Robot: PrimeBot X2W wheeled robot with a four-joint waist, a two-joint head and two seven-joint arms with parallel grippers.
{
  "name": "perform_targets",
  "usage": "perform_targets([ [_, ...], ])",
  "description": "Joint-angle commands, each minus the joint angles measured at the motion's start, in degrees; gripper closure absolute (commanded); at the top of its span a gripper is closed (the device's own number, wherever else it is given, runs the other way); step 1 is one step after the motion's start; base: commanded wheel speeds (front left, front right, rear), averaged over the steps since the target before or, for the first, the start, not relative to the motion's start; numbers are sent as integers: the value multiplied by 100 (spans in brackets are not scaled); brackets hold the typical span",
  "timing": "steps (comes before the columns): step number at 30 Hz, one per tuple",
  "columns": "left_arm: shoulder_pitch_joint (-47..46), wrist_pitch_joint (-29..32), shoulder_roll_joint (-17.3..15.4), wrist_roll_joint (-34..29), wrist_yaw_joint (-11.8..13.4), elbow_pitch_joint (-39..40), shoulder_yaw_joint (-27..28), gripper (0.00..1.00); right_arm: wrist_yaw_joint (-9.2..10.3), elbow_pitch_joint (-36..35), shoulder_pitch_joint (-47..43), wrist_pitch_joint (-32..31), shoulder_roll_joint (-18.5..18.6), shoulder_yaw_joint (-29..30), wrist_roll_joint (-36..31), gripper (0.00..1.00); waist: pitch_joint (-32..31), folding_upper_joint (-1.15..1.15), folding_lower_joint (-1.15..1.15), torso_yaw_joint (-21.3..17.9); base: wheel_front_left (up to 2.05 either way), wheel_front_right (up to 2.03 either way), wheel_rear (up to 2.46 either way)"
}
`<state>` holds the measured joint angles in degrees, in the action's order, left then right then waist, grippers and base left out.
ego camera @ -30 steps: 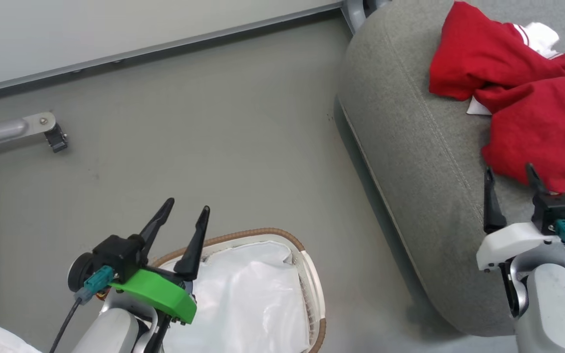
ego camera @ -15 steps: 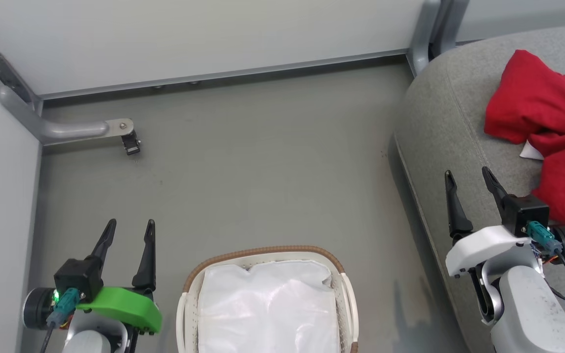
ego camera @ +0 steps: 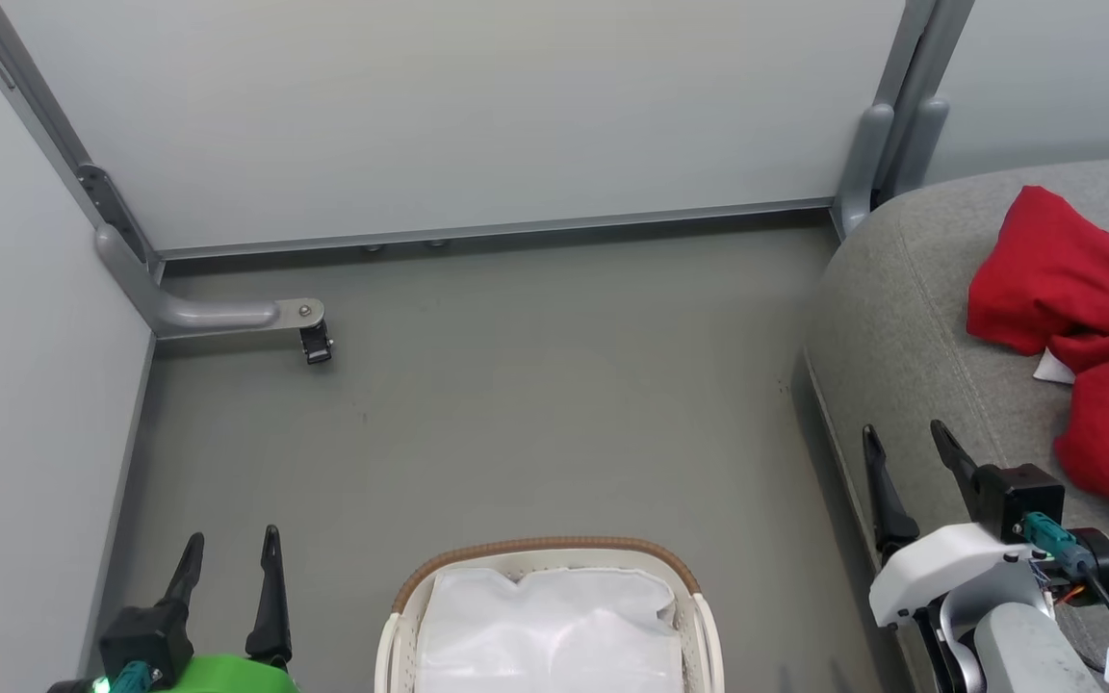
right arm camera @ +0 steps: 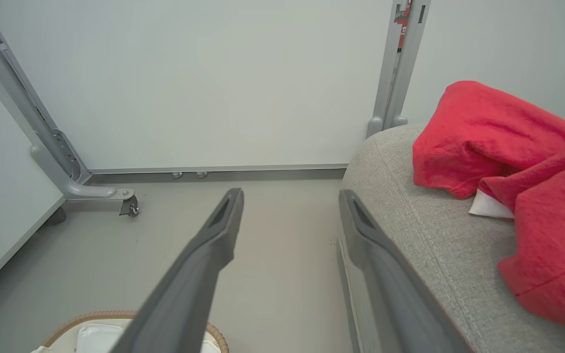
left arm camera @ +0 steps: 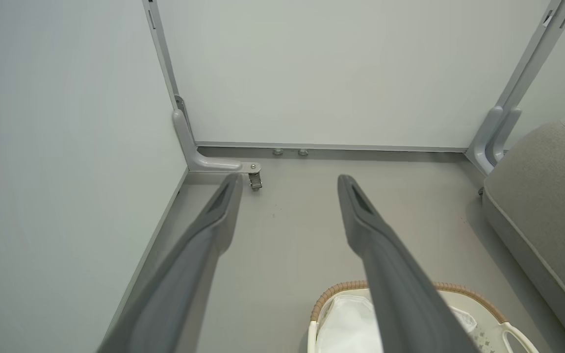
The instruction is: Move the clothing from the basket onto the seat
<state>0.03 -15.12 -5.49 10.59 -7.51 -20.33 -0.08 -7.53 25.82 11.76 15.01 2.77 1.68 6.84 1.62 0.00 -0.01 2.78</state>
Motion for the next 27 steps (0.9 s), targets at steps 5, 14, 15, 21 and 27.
perform_targets([
  [5,205,-2,117,288,4,-31,4,0,8,37,-170,24,24,-80,87,0,-120,0,1,36,0,0,0],
  [14,122,112,141,731,0,-271,35,100,-1,208,-132,-158,-42,-19,432,100,-125,0,1,17,0,0,0],
  [15,112,140,142,826,0,-260,44,100,-1,194,-133,-190,-41,-7,536,100,-125,0,1,15,0,0,0],
  [21,50,313,152,1462,0,-171,98,100,0,48,-190,-347,-35,15,1244,100,-126,0,1,0,0,0,0],
  [27,-11,466,161,2033,0,-94,142,100,0,-85,-241,-478,-30,33,1871,100,-127,0,1,-14,0,0,0],
])
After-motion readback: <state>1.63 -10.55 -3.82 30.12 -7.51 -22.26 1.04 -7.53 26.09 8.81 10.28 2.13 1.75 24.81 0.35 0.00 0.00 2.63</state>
